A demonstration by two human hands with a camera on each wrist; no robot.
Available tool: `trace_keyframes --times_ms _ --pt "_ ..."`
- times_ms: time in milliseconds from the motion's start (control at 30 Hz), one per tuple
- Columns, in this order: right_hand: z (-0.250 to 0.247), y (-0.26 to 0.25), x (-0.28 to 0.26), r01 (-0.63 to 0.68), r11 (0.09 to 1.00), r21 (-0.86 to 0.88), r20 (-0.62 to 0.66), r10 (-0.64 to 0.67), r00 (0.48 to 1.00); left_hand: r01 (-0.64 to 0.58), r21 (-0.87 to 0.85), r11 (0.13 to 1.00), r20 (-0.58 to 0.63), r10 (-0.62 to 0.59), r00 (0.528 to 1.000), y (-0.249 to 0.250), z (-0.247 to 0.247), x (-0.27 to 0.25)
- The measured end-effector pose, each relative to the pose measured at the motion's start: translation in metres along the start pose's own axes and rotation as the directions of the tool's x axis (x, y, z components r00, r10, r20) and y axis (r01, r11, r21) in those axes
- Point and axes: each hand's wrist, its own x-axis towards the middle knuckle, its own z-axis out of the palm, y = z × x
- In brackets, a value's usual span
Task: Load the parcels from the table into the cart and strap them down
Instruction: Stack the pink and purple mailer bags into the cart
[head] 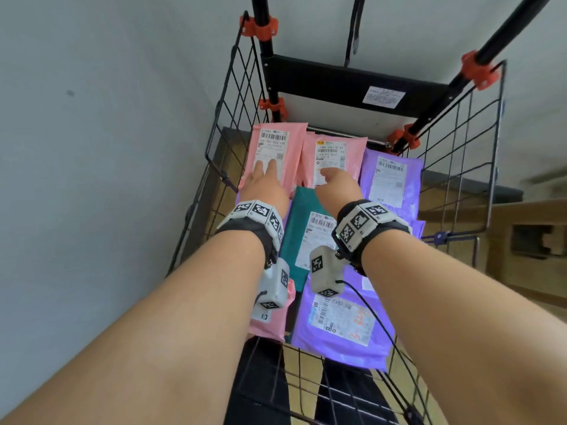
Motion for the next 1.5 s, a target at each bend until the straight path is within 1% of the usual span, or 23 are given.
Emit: trace_keyframes --times_ms 100,300,400,533,600,767,833,900,1100,1233,1367,1500 --pt "-0.027 0.008 -0.019 0.049 0.998 -0.050 -0.004 -0.050 0.999 0.009 -0.033 0.999 -0.098 -0.012 0.995 0.019 -0.005 -0.034" --pt "-0.085 0.021 -0.064 0.150 0.982 -0.118 -0.018 -0.153 0.988 -0.005 -0.085 0.996 -0.217 -0.013 0.976 0.060 -0.011 -0.101" --pt "-0.109 0.028 -0.086 0.195 0.972 -0.133 -0.035 -0.201 0.979 -0.024 -0.103 0.994 -0.231 -0.001 0.973 0.081 -0.008 -0.136" --pt "-0.139 0.040 -0.130 0.220 0.968 -0.118 -0.099 -0.232 0.968 -0.098 -0.018 0.995 -0.267 0.089 0.960 0.104 -0.005 -0.182" --pt "-0.151 0.048 -0.153 0.229 0.969 -0.091 -0.152 -0.241 0.959 -0.126 0.010 0.992 -0.257 0.124 0.958 0.114 -0.003 -0.202" --pt "-0.178 0.091 -0.200 0.181 0.984 0.004 -0.309 -0.170 0.936 -0.246 0.020 0.969 -0.215 0.244 0.946 0.133 0.017 -0.242" --pt "-0.184 0.111 -0.222 0.163 0.987 0.018 -0.341 -0.147 0.929 -0.279 0.040 0.960 -0.198 0.281 0.939 0.136 0.027 -0.261" --pt "-0.189 0.131 -0.242 0.154 0.987 0.040 -0.375 -0.128 0.918 -0.318 0.088 0.944 -0.213 0.330 0.920 0.143 0.037 -0.277" --pt "-0.211 0.206 -0.293 0.073 0.974 0.217 -0.451 0.034 0.892 -0.424 0.185 0.886 -0.172 0.455 0.874 0.178 0.078 -0.326" --pt "-0.245 0.252 -0.308 0.022 0.946 0.324 -0.507 0.154 0.848 -0.474 0.236 0.848 -0.150 0.513 0.845 0.221 0.105 -0.348" --pt "-0.290 0.299 -0.322 0.011 0.929 0.369 -0.544 0.207 0.813 -0.531 0.280 0.800 -0.093 0.573 0.814 0.279 0.138 -0.369" --pt "-0.340 0.356 -0.327 -0.021 0.927 0.374 -0.573 0.249 0.781 -0.591 0.257 0.765 -0.038 0.619 0.784 0.346 0.185 -0.390"
